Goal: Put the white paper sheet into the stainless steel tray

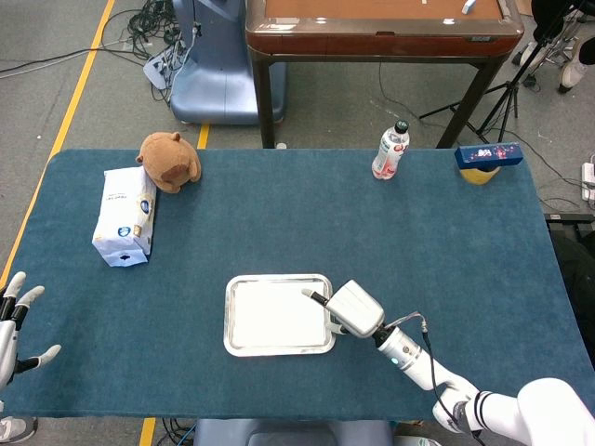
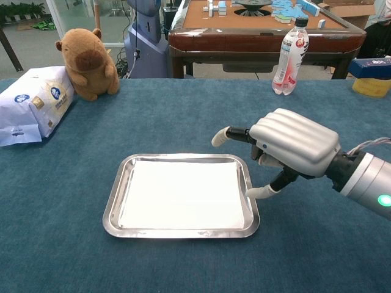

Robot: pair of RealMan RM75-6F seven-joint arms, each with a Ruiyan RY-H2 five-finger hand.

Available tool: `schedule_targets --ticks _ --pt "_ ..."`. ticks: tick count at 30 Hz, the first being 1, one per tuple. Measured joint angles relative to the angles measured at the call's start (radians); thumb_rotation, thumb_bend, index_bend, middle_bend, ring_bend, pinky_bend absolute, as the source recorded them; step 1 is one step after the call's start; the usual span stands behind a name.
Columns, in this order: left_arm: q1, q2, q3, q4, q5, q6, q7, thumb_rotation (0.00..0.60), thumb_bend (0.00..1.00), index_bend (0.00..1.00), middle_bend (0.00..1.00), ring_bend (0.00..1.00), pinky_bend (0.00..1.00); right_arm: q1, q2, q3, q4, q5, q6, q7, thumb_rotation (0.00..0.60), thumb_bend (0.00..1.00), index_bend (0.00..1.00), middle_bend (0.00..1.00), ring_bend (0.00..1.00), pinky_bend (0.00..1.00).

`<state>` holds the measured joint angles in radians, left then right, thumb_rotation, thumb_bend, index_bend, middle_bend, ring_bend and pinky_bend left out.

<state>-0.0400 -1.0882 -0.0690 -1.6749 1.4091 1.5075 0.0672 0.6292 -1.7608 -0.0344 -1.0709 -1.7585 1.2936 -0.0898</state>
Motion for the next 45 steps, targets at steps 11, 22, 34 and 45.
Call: schedule_targets --ticks 11,22,34,45 --pt "0.001 0.000 0.002 -0.004 0.010 0.007 0.006 0.600 0.00 0.18 0.00 0.00 0.32 -0.040 0.160 0.007 -0.190 0.027 0.019 -0.128 0.600 0.00 0.40 1.00 0.98 1.00" --pt "0.004 -0.007 0.010 -0.011 0.037 0.022 0.025 0.600 0.00 0.18 0.00 0.00 0.32 -0.121 0.484 0.028 -0.675 0.322 -0.066 -0.530 0.600 0.00 0.46 0.73 0.69 0.89" --pt "0.007 -0.019 0.020 -0.012 0.071 0.041 0.041 0.600 0.00 0.18 0.00 0.00 0.32 -0.294 0.661 0.009 -0.907 0.426 0.097 -0.642 0.600 0.00 0.46 0.65 0.50 0.51" --pt "0.007 -0.027 0.022 -0.009 0.086 0.048 0.050 0.600 0.00 0.18 0.00 0.00 0.32 -0.433 0.672 -0.017 -0.817 0.253 0.267 -0.388 0.600 0.00 0.46 0.64 0.50 0.50"
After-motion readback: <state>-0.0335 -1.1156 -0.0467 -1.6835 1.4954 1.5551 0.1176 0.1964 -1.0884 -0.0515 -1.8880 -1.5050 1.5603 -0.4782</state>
